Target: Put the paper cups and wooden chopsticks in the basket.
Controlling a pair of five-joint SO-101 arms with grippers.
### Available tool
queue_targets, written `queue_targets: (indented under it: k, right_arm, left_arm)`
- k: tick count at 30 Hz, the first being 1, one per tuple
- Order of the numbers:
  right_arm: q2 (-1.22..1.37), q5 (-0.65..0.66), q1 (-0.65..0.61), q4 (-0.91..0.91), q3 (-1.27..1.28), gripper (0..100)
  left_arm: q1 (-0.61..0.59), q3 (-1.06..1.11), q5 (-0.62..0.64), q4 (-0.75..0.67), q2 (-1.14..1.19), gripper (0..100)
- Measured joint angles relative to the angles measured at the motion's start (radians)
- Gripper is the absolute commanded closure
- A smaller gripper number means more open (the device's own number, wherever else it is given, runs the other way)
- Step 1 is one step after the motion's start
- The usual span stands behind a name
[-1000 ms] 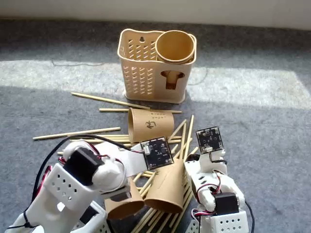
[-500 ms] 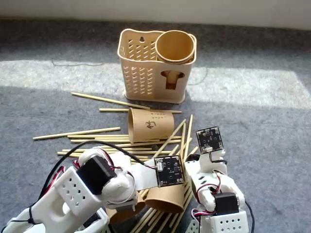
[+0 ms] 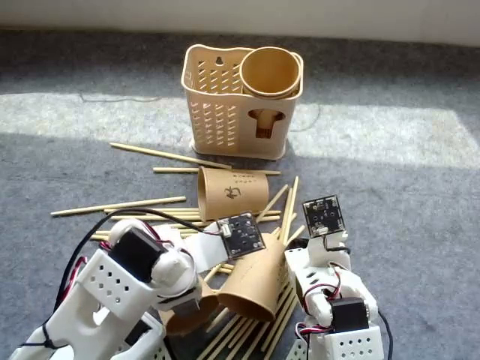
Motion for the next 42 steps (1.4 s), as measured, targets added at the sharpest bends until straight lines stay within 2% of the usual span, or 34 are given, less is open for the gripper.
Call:
queue_targets:
  k: [8,13,18,26,30,34,38,42]
  right_arm:
    - [0.000,0.000,0.000,0.000,0.000,99.2]
    - [0.000,0.000,0.000,0.000,0.000,99.2]
    - [0.000,0.000,0.000,0.000,0.000,99.2]
    - [0.000,0.000,0.000,0.000,0.000,99.2]
    - [0.000,0.000,0.000,0.000,0.000,99.2]
    - [0.000,0.000,0.000,0.000,0.000,99.2]
    - [0.000,0.000,0.000,0.000,0.000,99.2]
    - [0.000,0.000,0.000,0.000,0.000,99.2]
  left_arm:
    - [-0.066,-0.068,-0.002,-0.003,0.000,86]
    - [-0.158,-0.126,0.002,-0.006,0.000,90]
    - [-0.224,-0.129,0.002,-0.017,0.000,86]
    - [-0.193,-0.178,0.089,0.014,0.000,70]
    - [-0.153,-0.173,0.112,0.015,0.000,71]
    - [-0.110,-0.078,0.112,0.015,0.000,73]
    - [-0.115,0.034,0.109,-0.063,0.000,77]
    - [-0.153,0.087,-0.005,-0.123,0.000,81]
